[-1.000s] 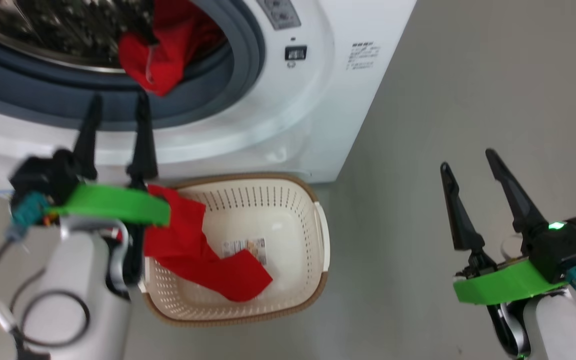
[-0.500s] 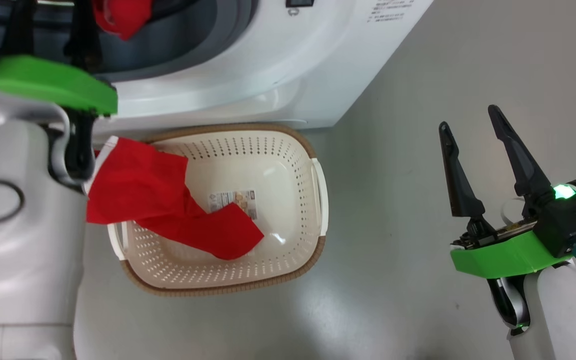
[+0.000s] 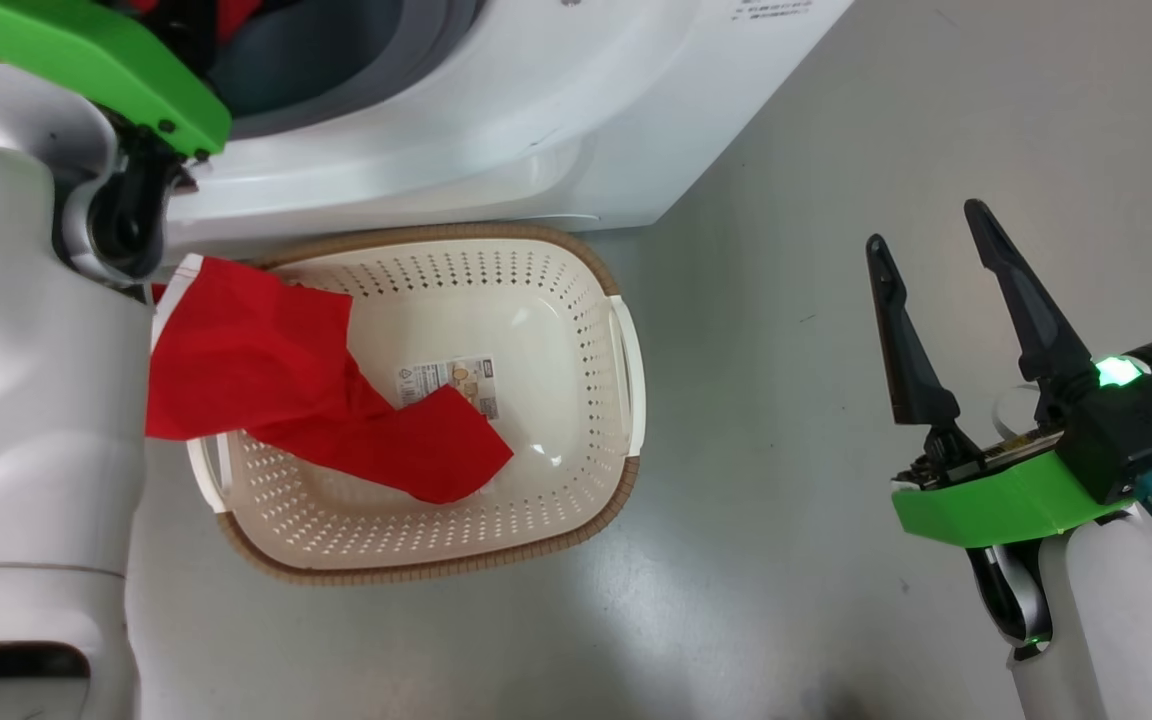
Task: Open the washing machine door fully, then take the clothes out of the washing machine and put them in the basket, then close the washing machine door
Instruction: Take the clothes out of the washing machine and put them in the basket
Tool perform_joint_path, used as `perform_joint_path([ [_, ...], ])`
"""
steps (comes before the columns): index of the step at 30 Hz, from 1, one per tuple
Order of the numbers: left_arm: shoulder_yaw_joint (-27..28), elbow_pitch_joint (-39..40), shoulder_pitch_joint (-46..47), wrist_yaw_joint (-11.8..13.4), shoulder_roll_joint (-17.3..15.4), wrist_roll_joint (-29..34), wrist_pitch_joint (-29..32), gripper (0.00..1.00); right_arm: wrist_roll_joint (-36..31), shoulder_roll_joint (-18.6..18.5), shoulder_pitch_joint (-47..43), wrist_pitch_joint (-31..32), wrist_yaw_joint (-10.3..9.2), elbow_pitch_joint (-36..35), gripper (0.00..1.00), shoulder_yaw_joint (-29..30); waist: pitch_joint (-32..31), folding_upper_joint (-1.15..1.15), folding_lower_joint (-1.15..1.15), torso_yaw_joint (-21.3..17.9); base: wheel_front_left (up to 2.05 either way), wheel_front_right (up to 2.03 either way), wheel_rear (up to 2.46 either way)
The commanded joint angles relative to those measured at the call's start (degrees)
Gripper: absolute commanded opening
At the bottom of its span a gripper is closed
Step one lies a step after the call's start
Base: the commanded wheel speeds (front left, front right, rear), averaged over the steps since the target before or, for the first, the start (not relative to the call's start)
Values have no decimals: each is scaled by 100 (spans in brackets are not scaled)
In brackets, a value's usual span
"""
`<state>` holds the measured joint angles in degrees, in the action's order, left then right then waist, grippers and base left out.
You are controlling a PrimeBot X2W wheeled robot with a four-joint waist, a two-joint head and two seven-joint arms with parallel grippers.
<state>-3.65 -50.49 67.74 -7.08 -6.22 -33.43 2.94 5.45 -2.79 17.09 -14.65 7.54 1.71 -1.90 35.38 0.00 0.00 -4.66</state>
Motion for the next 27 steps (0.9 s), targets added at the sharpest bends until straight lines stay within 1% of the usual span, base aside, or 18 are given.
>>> perform_joint_path([
  [1, 17, 66, 81, -22, -276, 47, 85, 100, -35, -9, 47, -35, -5, -118, 100, -138, 18, 0, 0, -16, 0, 0, 0],
  [6, -261, -175, 221, 151, -436, 342, 377, 100, 5, -9, 100, -35, -5, -106, 100, -180, 73, 0, 0, -71, 0, 0, 0],
  [10, -395, -329, 298, 257, -499, 462, 569, 100, 45, -9, 111, -35, -5, -95, 100, -186, 97, 0, 0, -101, 0, 0, 0],
  [15, -545, -430, 352, 285, -548, 567, 689, 100, 83, -9, 119, -35, -5, -82, 100, -193, 99, 0, 0, -113, 0, 0, 0],
  [16, -573, -439, 356, 275, -553, 581, 701, 66, 88, -9, 120, -35, -5, -81, 100, -195, 97, 0, 0, -112, 0, 0, 0],
  [17, -584, -443, 358, 267, -556, 579, 697, 14, 93, -9, 123, -35, -5, -81, 100, -197, 94, 0, 0, -111, 0, 0, 0],
  [18, -603, -447, 359, 261, -564, 587, 691, 0, 98, -9, 125, -35, -5, -81, 100, -199, 90, 0, 0, -109, 0, 0, 0],
  [27, -690, -364, 304, 300, -632, 675, 257, 0, 118, -9, 122, -35, -5, -43, 100, -197, -3, 0, 0, -58, 0, 0, 0],
])
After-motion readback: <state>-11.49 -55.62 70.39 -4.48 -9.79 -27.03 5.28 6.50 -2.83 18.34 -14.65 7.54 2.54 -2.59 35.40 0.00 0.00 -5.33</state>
